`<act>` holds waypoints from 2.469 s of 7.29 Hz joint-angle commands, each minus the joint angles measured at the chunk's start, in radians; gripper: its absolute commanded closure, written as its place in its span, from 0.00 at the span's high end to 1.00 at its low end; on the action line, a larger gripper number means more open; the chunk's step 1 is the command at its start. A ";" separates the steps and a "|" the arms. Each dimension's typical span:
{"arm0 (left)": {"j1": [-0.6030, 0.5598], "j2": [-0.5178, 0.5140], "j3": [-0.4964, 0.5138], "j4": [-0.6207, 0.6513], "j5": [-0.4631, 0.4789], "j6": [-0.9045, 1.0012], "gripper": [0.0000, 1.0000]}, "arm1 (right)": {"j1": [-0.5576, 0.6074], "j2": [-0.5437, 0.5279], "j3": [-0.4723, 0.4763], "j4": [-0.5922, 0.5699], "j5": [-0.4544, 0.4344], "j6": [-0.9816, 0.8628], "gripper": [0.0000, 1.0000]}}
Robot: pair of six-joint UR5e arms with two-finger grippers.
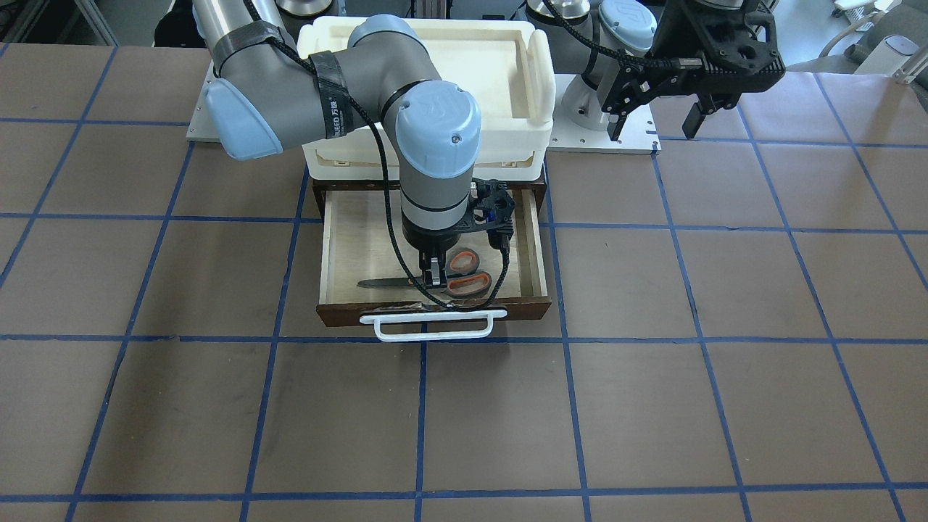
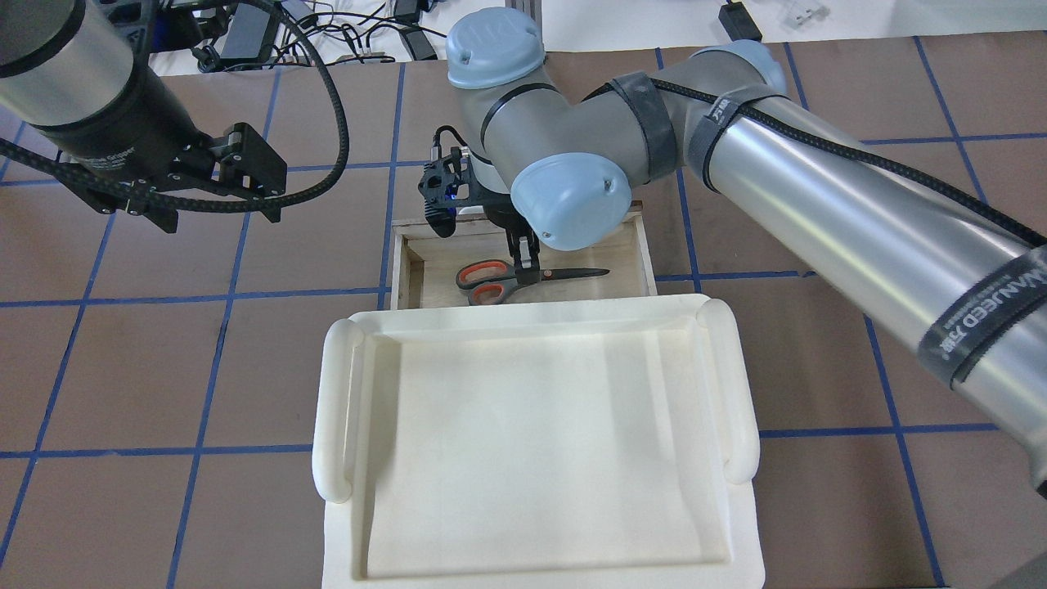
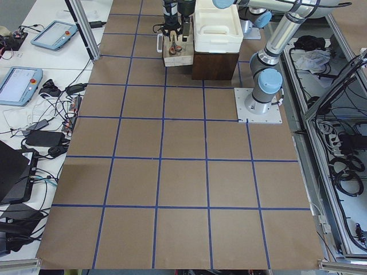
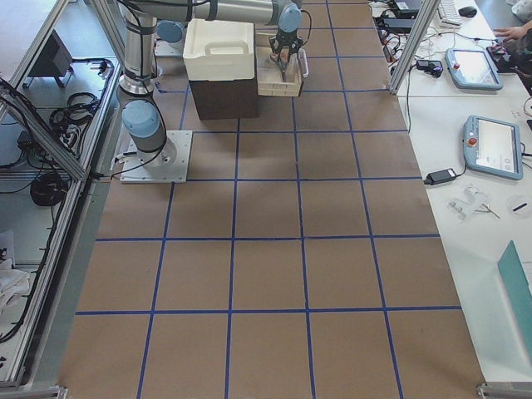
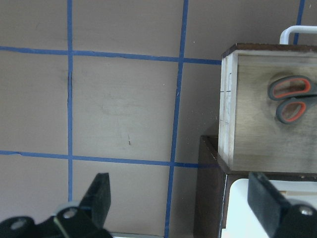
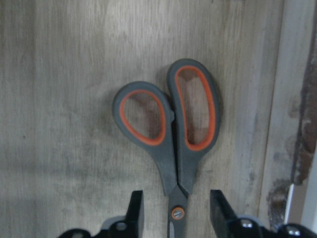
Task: Put scissors in drawer and close it
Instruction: 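Lower the scissors into the drawer and open the right gripper, then raise the right gripper away while the left gripper moves to the drawer handle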
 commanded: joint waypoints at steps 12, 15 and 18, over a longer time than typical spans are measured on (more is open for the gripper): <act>-0.309 -0.378 0.115 0.365 0.003 -0.379 1.00 | -0.272 -0.226 0.002 0.108 -0.024 1.224 1.00; -0.351 -0.518 0.166 0.451 0.005 -0.387 1.00 | -0.411 -0.284 0.003 0.171 -0.118 1.207 1.00; -0.375 -0.630 0.236 0.490 0.026 -0.387 1.00 | -0.406 -0.333 0.040 0.226 -0.056 1.221 1.00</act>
